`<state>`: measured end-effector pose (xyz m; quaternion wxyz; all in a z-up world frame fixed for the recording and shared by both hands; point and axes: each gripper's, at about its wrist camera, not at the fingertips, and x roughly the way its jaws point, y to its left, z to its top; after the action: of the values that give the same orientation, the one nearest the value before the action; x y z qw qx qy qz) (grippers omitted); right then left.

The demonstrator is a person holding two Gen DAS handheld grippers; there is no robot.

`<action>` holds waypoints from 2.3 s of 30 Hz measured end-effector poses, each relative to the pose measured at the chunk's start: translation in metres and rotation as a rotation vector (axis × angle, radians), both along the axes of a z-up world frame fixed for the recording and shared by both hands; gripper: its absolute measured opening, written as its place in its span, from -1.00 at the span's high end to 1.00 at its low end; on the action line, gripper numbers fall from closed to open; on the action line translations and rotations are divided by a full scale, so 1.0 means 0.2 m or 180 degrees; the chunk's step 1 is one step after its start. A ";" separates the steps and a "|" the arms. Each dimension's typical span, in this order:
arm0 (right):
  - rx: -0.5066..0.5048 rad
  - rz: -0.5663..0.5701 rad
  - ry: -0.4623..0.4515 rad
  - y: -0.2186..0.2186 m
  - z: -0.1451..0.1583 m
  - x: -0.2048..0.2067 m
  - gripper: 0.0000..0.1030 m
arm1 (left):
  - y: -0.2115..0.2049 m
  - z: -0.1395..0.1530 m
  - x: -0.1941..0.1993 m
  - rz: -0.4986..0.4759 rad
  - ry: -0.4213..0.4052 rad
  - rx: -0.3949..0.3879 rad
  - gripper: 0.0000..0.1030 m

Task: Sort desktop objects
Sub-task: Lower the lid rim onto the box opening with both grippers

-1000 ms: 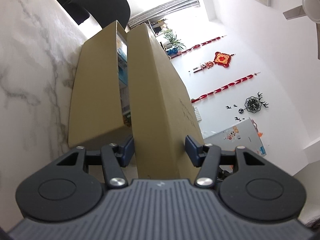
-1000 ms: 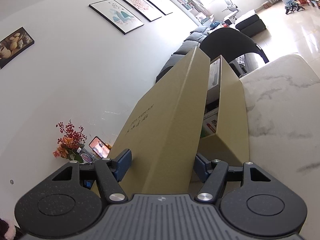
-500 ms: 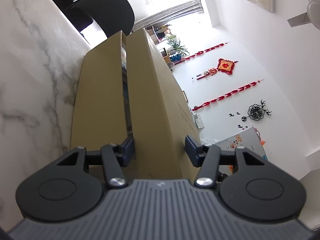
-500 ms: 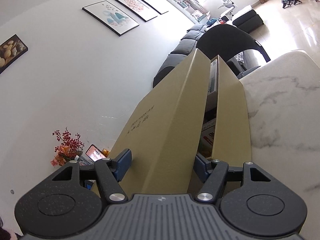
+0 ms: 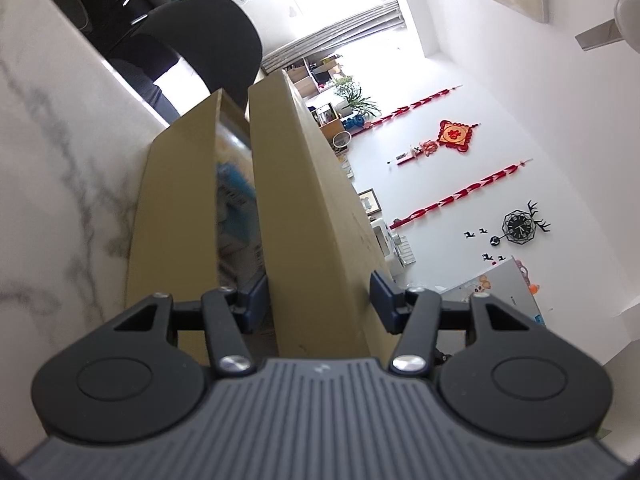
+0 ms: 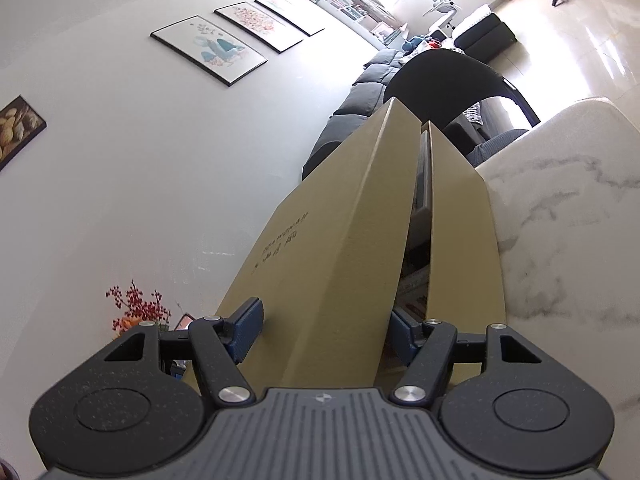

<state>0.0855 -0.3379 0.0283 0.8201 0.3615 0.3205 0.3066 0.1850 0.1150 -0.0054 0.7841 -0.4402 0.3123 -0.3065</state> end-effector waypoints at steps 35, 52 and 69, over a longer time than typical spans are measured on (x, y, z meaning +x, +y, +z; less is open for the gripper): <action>0.0136 -0.0030 0.0408 -0.06 0.14 0.28 -0.34 | -0.03 0.10 0.18 0.0208 0.0162 0.0071 -0.01; 0.0044 0.0061 0.0617 0.01 -0.05 0.38 -0.34 | 0.01 -0.05 0.13 0.0270 0.0431 0.0041 -0.02; -0.0044 0.0017 0.0453 0.03 -0.08 0.31 -0.40 | 0.02 -0.09 0.08 0.0199 0.0262 0.0083 -0.13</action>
<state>0.1481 -0.3327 0.0131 0.7969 0.3759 0.3810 0.2801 0.2015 0.1191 -0.0227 0.7854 -0.4518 0.3342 -0.2594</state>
